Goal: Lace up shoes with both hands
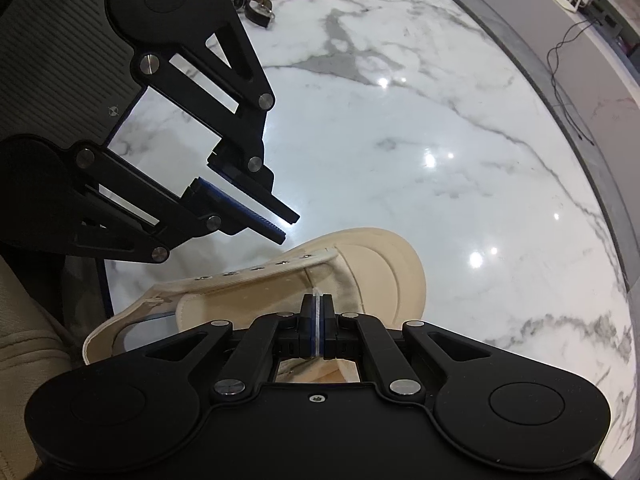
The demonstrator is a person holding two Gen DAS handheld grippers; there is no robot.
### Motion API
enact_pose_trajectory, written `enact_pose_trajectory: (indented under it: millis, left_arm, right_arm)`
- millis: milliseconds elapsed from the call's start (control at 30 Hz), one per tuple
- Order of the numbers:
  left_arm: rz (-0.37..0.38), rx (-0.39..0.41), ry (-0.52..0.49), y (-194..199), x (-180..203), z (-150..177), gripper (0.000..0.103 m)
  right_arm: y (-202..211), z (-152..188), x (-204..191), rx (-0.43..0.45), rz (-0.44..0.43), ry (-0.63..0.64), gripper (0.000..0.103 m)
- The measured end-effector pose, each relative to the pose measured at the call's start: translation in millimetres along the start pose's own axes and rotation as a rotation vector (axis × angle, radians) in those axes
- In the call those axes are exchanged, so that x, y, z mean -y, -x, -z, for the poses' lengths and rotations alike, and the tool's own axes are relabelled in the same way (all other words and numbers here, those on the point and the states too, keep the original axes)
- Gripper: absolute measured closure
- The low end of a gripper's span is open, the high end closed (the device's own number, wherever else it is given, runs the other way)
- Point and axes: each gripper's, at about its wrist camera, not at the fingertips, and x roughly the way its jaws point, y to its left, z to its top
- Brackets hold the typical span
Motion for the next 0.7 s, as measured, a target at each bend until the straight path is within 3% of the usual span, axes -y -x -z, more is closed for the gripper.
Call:
enact_pose_trajectory:
  millis: [233,400,567,600,633,700]
  left_arm:
    - [0.026,0.055,0.011,21,6,-14,0.084]
    - [0.030,0.021,-0.024,12,17,-16,0.081]
    - [0.044,-0.023,-0.002,1,17,-10,0.081]
    - [0.043,-0.028,0.003,1,17,-9,0.081]
    - [0.042,-0.032,0.011,1,16,-7,0.081]
    - [0.042,-0.039,0.027,1,13,-4,0.081]
  right_arm:
    - [0,1,-9,0.030,0.019,0.094,0.096]
    - [-7,1,-9,0.022,0.026,0.118,0.084]
    - [-15,3,-6,0.015,0.000,0.108,0.084]
    - [-18,3,-5,0.012,-0.006,0.103,0.087]
    - [-19,4,-3,0.015,-0.007,0.098,0.097]
    - [-18,5,0,0.017,-0.014,0.086,0.100]
